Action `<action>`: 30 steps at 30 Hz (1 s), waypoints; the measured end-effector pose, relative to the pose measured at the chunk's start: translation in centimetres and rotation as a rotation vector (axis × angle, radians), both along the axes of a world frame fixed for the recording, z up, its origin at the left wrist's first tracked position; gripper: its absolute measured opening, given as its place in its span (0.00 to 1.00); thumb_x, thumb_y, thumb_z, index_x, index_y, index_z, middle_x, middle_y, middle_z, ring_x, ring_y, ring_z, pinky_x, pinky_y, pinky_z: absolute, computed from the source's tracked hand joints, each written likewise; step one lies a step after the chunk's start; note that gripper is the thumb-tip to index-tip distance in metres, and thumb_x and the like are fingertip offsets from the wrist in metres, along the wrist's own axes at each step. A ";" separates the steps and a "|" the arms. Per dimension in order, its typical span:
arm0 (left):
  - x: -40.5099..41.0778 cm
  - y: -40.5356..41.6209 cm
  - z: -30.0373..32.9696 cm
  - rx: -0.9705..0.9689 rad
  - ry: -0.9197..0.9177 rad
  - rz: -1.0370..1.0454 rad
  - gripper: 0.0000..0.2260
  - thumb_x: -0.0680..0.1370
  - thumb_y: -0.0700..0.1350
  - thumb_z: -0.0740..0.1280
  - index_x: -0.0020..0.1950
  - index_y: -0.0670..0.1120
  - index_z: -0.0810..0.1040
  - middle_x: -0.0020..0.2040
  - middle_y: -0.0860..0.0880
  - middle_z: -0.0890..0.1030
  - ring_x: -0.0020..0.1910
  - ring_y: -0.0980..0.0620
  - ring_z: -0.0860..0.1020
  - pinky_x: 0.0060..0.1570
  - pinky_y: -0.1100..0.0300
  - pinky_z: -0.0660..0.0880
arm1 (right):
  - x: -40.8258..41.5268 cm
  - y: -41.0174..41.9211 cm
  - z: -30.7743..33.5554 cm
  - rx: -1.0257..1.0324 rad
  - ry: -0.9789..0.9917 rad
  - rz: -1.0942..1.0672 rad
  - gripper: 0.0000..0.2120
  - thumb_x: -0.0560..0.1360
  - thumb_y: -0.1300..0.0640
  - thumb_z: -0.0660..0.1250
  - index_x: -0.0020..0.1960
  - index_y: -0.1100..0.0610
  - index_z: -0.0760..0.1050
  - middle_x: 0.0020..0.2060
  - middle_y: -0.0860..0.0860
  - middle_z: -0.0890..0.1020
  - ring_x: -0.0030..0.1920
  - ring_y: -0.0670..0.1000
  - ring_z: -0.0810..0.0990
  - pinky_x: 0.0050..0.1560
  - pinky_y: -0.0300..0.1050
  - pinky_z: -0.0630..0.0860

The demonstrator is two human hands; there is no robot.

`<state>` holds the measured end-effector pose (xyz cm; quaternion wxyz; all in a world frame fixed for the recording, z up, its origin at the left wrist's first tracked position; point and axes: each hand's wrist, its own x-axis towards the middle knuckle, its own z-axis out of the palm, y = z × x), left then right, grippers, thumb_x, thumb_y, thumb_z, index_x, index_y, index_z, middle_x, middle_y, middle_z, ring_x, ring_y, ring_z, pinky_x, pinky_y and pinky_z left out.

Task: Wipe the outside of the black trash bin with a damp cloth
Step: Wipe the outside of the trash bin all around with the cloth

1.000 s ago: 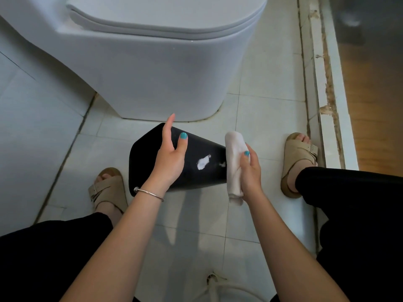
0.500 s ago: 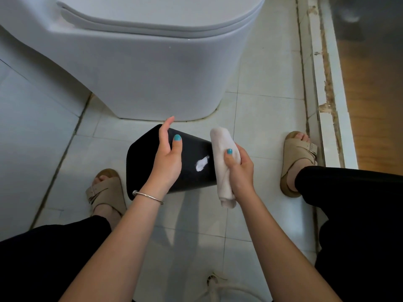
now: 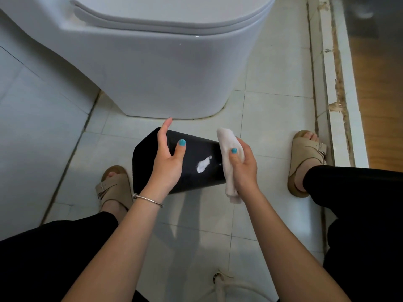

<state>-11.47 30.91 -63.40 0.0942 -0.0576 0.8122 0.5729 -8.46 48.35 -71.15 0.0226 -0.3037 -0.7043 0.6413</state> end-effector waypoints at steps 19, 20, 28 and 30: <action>0.1 -0.9 0.2 -0.015 -0.005 0.010 0.24 0.82 0.43 0.58 0.76 0.58 0.56 0.71 0.62 0.60 0.61 0.74 0.57 0.50 0.87 0.55 | -1.0 -1.3 1.8 0.071 0.011 0.083 0.16 0.80 0.52 0.62 0.67 0.45 0.72 0.61 0.43 0.77 0.61 0.47 0.75 0.64 0.46 0.71; 0.3 -0.6 0.1 -0.020 0.002 0.009 0.24 0.82 0.42 0.58 0.76 0.58 0.56 0.70 0.62 0.60 0.61 0.74 0.58 0.49 0.87 0.56 | -0.9 -1.5 2.0 0.070 0.012 0.075 0.16 0.80 0.53 0.62 0.67 0.46 0.72 0.60 0.42 0.77 0.61 0.47 0.75 0.64 0.45 0.71; -0.6 -0.2 0.5 -0.009 -0.016 0.051 0.24 0.82 0.41 0.57 0.76 0.56 0.56 0.75 0.55 0.61 0.69 0.63 0.58 0.53 0.79 0.57 | -1.3 -4.9 4.8 -0.004 0.139 0.252 0.15 0.79 0.46 0.63 0.65 0.42 0.73 0.56 0.41 0.80 0.56 0.46 0.79 0.57 0.52 0.78; -0.8 -0.2 0.6 -0.020 -0.025 0.051 0.24 0.82 0.41 0.57 0.76 0.56 0.56 0.75 0.54 0.61 0.67 0.64 0.60 0.46 0.85 0.57 | -1.7 -4.5 4.8 -0.027 0.148 0.253 0.15 0.79 0.46 0.63 0.65 0.43 0.74 0.56 0.41 0.80 0.55 0.49 0.80 0.55 0.55 0.79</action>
